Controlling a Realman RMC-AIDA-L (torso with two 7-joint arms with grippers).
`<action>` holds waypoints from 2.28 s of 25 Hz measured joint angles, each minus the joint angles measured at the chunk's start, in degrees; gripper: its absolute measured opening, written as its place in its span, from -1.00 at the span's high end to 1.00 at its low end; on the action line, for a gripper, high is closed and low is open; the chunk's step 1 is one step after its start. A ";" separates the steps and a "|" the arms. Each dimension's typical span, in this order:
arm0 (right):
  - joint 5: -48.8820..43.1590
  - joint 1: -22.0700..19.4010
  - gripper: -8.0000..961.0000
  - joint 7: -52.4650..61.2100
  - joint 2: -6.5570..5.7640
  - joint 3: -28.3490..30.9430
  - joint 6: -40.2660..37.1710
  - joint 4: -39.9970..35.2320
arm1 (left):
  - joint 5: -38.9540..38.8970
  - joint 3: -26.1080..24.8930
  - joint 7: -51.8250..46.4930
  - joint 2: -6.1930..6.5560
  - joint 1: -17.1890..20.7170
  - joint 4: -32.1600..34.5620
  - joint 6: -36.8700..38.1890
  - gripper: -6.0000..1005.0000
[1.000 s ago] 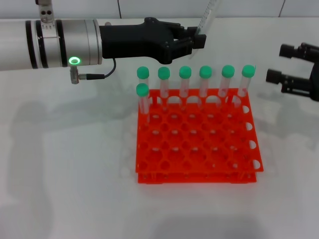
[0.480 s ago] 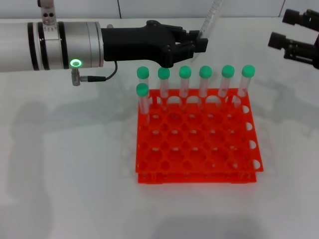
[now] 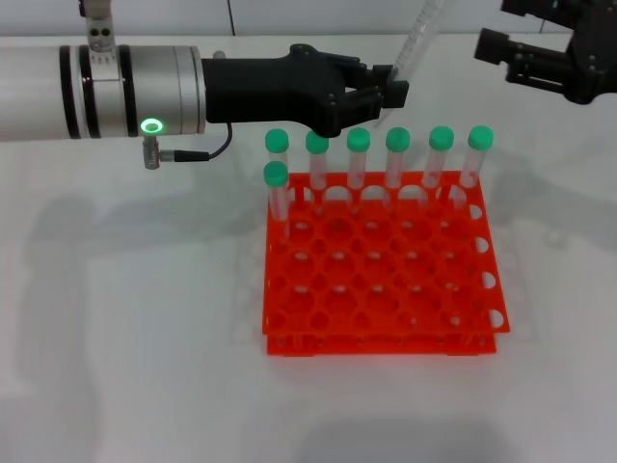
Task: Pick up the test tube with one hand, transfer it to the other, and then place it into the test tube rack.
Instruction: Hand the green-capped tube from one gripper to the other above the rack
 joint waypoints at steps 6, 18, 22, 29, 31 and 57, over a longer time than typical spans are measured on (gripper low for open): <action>1.00 0.32 -0.56 0.02 0.02 -2.22 1.58 0.07 | -0.07 0.78 0.04 -0.04 0.37 0.00 -0.01 0.52; 2.72 0.67 -0.56 0.02 0.02 -3.76 1.58 0.82 | -0.23 1.32 1.87 -0.26 0.50 -1.58 0.31 0.52; 2.74 0.68 -0.57 0.02 0.04 -4.14 1.57 0.82 | -0.23 1.30 2.29 -0.26 0.68 -1.58 0.92 0.51; 3.22 0.56 -0.57 0.02 0.01 -4.40 1.50 1.02 | -0.23 1.57 2.92 -0.27 1.26 -1.58 1.51 0.51; 3.26 0.62 -0.57 0.02 0.01 -4.43 1.37 1.30 | -0.23 1.75 2.92 -0.26 1.30 -1.58 1.53 0.51; 3.26 0.65 -0.57 -0.28 0.02 -5.14 1.57 2.45 | -0.05 2.88 2.70 -0.26 2.31 -1.76 1.01 0.49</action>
